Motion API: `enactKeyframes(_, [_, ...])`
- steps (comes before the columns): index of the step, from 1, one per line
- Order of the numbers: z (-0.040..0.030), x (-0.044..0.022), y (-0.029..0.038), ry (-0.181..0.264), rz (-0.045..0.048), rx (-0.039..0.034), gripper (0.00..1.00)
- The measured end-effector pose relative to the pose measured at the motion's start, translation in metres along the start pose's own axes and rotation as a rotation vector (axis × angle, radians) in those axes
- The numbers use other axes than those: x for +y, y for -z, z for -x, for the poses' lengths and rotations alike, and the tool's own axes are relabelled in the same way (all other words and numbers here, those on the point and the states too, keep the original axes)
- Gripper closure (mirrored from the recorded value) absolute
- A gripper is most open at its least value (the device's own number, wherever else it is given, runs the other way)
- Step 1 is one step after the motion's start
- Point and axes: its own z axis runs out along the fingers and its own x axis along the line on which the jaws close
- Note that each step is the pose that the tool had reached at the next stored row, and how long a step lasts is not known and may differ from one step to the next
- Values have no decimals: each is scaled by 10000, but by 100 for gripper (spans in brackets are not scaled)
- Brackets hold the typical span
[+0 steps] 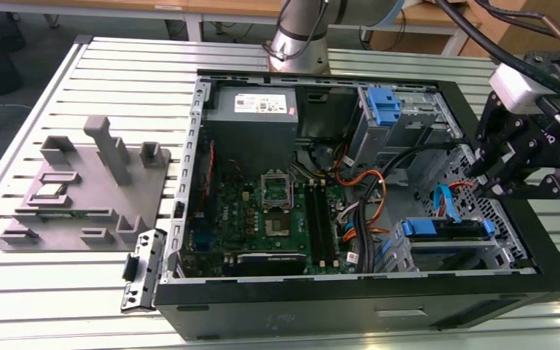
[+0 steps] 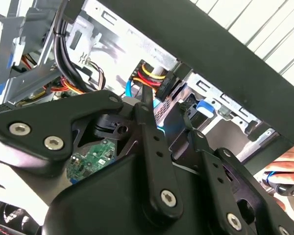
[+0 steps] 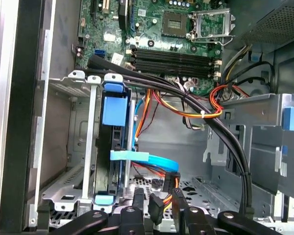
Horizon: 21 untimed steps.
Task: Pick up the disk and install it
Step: 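Insert the second disk wire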
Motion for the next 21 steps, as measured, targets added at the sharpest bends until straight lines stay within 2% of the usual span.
enactKeyframes(6, [-4,-64,-23,-1,1,14,64])
enactKeyframes(10, [-9,-96,-63,-2,2,42,64])
enactKeyframes(16, [-12,-97,-91,-7,3,62,64])
enactKeyframes(21, [-17,-98,-112,-18,5,111,64])
